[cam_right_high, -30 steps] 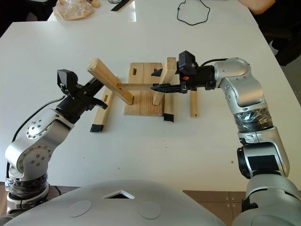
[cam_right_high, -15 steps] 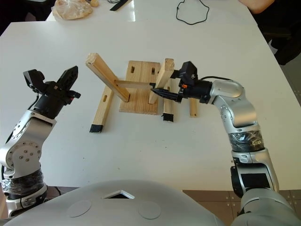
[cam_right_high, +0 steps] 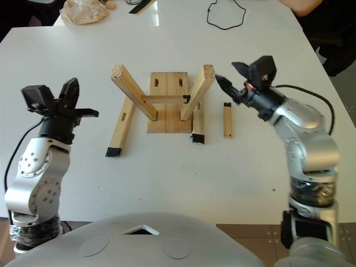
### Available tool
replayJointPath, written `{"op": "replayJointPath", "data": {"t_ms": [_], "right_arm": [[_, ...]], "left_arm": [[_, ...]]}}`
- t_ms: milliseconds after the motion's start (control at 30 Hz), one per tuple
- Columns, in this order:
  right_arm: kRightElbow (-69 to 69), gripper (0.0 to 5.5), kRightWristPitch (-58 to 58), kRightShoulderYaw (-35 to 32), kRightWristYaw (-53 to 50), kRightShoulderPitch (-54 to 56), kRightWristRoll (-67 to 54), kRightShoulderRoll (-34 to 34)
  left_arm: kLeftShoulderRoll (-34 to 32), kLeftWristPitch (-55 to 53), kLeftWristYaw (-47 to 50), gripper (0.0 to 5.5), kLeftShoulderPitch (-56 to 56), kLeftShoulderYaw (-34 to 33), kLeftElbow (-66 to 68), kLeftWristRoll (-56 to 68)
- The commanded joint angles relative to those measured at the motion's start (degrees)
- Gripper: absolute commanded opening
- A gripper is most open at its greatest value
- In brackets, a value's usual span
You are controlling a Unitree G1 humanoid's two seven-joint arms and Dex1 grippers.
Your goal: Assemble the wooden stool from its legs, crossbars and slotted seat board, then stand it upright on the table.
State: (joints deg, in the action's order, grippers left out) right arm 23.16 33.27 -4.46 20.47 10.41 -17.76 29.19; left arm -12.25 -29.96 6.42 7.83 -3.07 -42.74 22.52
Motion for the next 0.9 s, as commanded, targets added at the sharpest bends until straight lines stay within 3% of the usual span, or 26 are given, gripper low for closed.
{"op": "replayJointPath", "data": {"t_ms": [33,167,233,467,600,900], "right_arm": [[12.0,2.06,3.5,13.7,-20.2,-9.2,13.2,-13.7],[21.7,1.53,6.6,30.2,-26.2,-12.6,19.6,-20.0],[20.8,1.27,7.8,32.3,-26.5,-11.2,22.1,-20.7],[16.3,0.04,7.1,33.2,-25.5,-10.4,27.3,-22.2],[14.8,0.04,5.4,31.8,-24.1,-10.6,28.4,-21.4],[16.9,0.04,1.3,20.3,-25.6,-12.9,33.8,-17.3]], "left_arm": [[5.1,-1.0,4.9,0.00,-4.0,13.3,1.9,-9.6],[9.8,-1.7,3.3,0.00,-6.8,26.1,0.5,-11.3],[11.0,-1.4,3.3,0.00,-6.3,29.1,0.7,-12.9],[9.8,0.5,0.8,0.00,-4.3,26.3,1.8,-14.6],[8.0,1.8,1.9,0.00,-1.1,22.3,3.3,-16.9],[3.7,5.7,-0.6,0.00,5.1,11.4,4.9,-18.5]]}}
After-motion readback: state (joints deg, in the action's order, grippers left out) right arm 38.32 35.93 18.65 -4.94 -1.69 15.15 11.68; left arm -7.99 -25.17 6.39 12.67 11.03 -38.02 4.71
